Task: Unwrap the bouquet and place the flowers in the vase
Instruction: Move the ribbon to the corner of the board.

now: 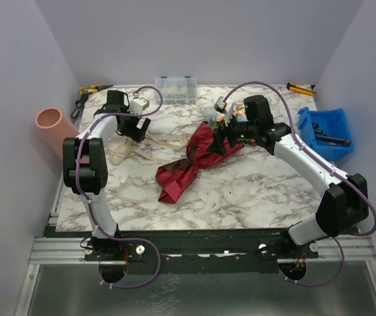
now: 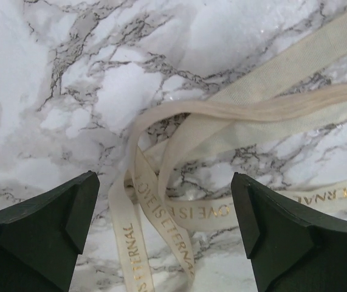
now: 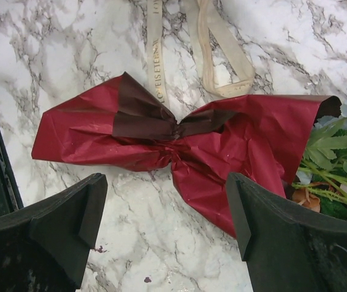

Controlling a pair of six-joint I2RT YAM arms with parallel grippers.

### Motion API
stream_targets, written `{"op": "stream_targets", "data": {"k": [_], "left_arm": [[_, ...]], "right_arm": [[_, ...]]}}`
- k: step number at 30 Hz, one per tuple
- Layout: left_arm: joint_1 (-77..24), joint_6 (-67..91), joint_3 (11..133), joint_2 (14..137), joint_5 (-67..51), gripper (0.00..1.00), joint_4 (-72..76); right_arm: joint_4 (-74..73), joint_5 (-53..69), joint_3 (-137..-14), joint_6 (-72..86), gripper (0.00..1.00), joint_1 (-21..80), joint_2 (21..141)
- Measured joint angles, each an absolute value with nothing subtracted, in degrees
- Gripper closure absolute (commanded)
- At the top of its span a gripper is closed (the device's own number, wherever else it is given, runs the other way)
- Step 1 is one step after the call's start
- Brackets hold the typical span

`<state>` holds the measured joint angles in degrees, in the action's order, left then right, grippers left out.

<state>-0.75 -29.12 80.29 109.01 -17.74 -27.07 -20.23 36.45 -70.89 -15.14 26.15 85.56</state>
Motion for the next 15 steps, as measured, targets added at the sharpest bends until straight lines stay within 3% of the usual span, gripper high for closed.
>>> {"op": "stream_targets", "data": {"k": [6,15], "left_arm": [[-0.8,-27.6,84.7,115.0,-17.5,0.02,-26.9],[-0.8,-27.4,84.1,117.9,-16.4,0.57,-26.1]], "right_arm": [[-19.7,37.0,-70.0,-15.2,0.11,25.8,85.6],[-19.1,37.3,-68.1,-15.2,0.11,25.1,85.6]]}}
